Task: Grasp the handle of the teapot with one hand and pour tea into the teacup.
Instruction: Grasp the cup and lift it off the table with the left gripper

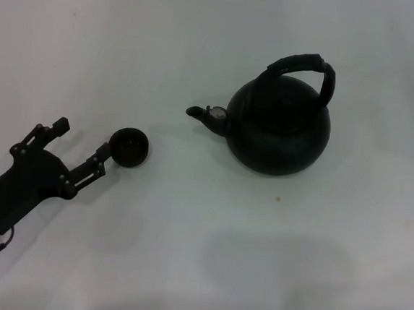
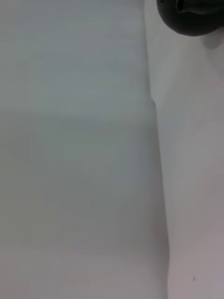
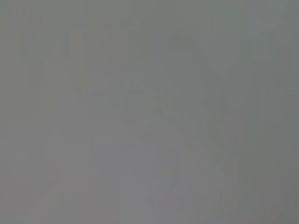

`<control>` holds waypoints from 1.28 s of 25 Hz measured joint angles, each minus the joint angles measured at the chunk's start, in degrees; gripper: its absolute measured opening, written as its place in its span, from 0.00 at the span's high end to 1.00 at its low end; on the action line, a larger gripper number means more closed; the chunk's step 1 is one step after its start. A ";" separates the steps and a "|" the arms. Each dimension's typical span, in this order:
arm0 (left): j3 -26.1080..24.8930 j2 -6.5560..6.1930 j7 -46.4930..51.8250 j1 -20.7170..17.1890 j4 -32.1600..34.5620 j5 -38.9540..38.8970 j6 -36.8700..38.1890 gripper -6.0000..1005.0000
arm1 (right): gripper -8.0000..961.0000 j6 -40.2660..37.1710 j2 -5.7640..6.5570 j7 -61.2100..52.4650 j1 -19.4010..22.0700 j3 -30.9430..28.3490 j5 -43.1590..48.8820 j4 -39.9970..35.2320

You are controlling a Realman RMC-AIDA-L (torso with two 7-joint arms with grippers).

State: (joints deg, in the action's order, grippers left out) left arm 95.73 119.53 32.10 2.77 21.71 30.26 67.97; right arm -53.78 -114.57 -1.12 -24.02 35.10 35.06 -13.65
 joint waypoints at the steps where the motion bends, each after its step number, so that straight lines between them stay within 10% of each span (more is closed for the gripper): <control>1: 0.07 0.00 0.02 0.13 -0.21 -0.01 -0.01 0.12 | 0.12 0.00 -0.06 0.43 -0.15 0.10 -0.04 -0.08; 32: 3.80 -0.45 5.66 9.31 -4.30 0.75 -3.62 0.12 | 0.12 -0.32 -0.30 0.86 -1.60 0.50 -0.08 -0.49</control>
State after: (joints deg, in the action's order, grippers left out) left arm 99.52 119.08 37.76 12.09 17.41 31.00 64.35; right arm -54.11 -114.87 -0.26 -25.62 35.60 34.98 -14.14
